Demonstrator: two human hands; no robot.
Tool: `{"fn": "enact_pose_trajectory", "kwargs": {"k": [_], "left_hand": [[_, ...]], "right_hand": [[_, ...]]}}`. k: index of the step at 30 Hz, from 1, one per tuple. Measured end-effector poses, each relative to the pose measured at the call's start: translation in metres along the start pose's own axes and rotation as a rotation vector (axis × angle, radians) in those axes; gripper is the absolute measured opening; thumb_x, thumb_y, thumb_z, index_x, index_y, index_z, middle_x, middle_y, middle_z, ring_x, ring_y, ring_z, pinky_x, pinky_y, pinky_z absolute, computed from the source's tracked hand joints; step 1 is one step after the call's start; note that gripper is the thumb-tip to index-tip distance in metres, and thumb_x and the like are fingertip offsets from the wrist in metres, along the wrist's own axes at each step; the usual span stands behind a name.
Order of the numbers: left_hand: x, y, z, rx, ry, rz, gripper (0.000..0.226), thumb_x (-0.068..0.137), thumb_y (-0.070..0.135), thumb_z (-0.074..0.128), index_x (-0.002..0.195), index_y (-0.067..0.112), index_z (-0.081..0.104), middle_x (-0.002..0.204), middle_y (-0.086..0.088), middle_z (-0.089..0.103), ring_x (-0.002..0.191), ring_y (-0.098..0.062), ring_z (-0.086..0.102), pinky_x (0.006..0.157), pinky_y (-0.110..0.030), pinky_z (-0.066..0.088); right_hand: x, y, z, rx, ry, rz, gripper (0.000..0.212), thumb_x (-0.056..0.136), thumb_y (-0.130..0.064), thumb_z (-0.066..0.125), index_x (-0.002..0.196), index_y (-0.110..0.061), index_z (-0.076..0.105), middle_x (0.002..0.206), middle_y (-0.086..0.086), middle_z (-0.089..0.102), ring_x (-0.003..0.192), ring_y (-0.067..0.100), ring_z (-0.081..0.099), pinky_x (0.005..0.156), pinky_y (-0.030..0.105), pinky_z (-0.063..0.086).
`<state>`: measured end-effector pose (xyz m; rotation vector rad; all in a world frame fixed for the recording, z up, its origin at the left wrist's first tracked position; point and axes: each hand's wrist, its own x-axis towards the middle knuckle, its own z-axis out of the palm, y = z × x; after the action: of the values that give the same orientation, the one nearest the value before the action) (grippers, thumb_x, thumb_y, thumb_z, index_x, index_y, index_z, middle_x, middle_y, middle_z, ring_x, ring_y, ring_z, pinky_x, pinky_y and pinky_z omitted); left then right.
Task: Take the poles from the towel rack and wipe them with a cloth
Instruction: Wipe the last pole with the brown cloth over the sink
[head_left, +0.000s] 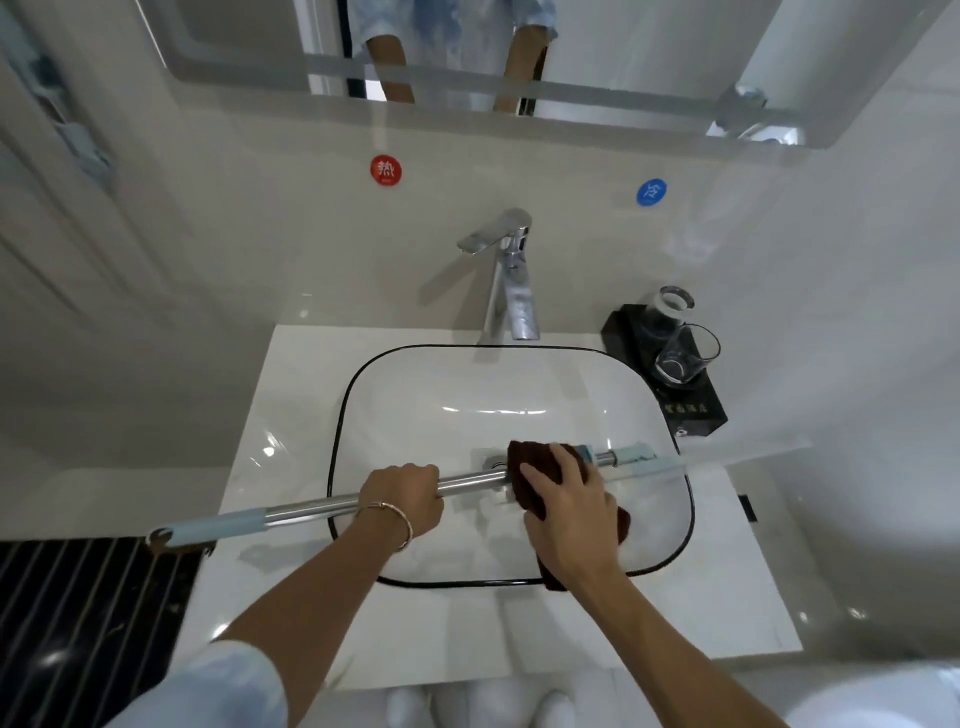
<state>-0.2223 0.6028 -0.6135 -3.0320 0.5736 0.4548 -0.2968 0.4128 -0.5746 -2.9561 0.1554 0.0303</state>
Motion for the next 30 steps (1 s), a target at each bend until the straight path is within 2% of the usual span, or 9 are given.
{"fn": "enact_pose_trajectory", "kwargs": {"k": [2,4,10,12,14,16,20,25,30], "left_hand": [[0.003,0.002,-0.001,-0.010,-0.001,0.029,0.023,0.090,0.032,0.042,0.101,0.016,0.054,0.098,-0.004,0.063,0.088,-0.026,0.061,0.065,-0.029,0.035],[0.004,-0.001,-0.002,-0.016,0.008,0.056,0.023,0.089,0.033,0.043,0.102,0.017,0.054,0.098,-0.005,0.063,0.088,-0.027,0.061,0.065,-0.028,0.035],[0.005,-0.007,-0.004,-0.022,0.002,0.089,0.025,0.090,0.034,0.042,0.104,0.018,0.054,0.100,-0.006,0.063,0.091,-0.028,0.061,0.068,-0.029,0.036],[0.007,-0.005,-0.006,-0.024,-0.018,0.092,0.025,0.090,0.034,0.042,0.105,0.017,0.054,0.101,-0.006,0.063,0.092,-0.028,0.061,0.070,-0.030,0.036],[0.007,-0.003,-0.006,-0.019,-0.027,0.092,0.025,0.090,0.033,0.043,0.104,0.017,0.054,0.103,-0.007,0.062,0.093,-0.028,0.060,0.070,-0.030,0.036],[0.007,-0.004,-0.007,-0.034,-0.031,0.093,0.023,0.089,0.033,0.044,0.102,0.017,0.054,0.102,-0.007,0.063,0.093,-0.029,0.060,0.069,-0.030,0.036],[0.007,-0.007,-0.008,-0.079,-0.035,0.111,0.020,0.088,0.034,0.046,0.099,0.020,0.055,0.097,-0.005,0.064,0.088,-0.027,0.061,0.067,-0.028,0.037],[0.007,0.005,-0.006,-0.095,-0.038,0.142,0.021,0.088,0.033,0.045,0.101,0.019,0.054,0.098,-0.006,0.063,0.089,-0.029,0.060,0.066,-0.029,0.035],[0.010,0.003,-0.006,-0.075,-0.042,0.143,0.020,0.088,0.032,0.046,0.101,0.018,0.052,0.099,-0.006,0.065,0.090,-0.031,0.062,0.068,-0.031,0.038]], "right_hand": [[-0.011,-0.019,0.010,-0.040,-0.057,-0.095,0.062,0.053,-0.024,0.086,0.112,-0.032,0.068,0.131,0.009,0.057,0.107,0.039,0.059,0.067,0.051,0.056],[-0.008,-0.019,0.011,-0.060,-0.058,-0.127,0.065,0.045,-0.024,0.087,0.107,-0.033,0.069,0.127,0.007,0.059,0.102,0.038,0.061,0.061,0.048,0.056],[0.006,0.044,-0.010,-0.087,0.003,0.140,0.050,0.078,-0.024,0.069,0.126,-0.034,0.060,0.146,0.005,0.041,0.123,0.040,0.042,0.088,0.055,0.046],[-0.001,0.028,-0.004,-0.080,0.021,0.145,0.053,0.066,-0.022,0.077,0.117,-0.031,0.066,0.139,0.008,0.050,0.113,0.042,0.051,0.077,0.056,0.049],[-0.011,-0.008,0.007,-0.092,-0.029,0.016,0.060,0.047,-0.023,0.084,0.104,-0.032,0.069,0.129,0.007,0.057,0.099,0.040,0.059,0.063,0.050,0.052],[-0.020,-0.034,0.016,-0.116,-0.042,-0.125,0.061,0.041,-0.027,0.085,0.099,-0.034,0.069,0.126,0.004,0.057,0.096,0.036,0.061,0.059,0.046,0.053],[-0.007,-0.013,0.004,-0.111,-0.025,-0.087,0.055,0.044,-0.031,0.088,0.096,-0.036,0.071,0.121,0.004,0.060,0.092,0.035,0.063,0.059,0.047,0.054],[-0.009,0.006,0.005,-0.035,0.010,0.001,0.052,0.053,-0.021,0.085,0.102,-0.030,0.071,0.124,0.010,0.059,0.095,0.041,0.061,0.062,0.051,0.055],[-0.017,-0.029,0.017,0.003,-0.054,-0.158,0.051,0.056,-0.031,0.078,0.106,-0.036,0.069,0.130,0.005,0.056,0.099,0.037,0.060,0.066,0.048,0.056]]}}
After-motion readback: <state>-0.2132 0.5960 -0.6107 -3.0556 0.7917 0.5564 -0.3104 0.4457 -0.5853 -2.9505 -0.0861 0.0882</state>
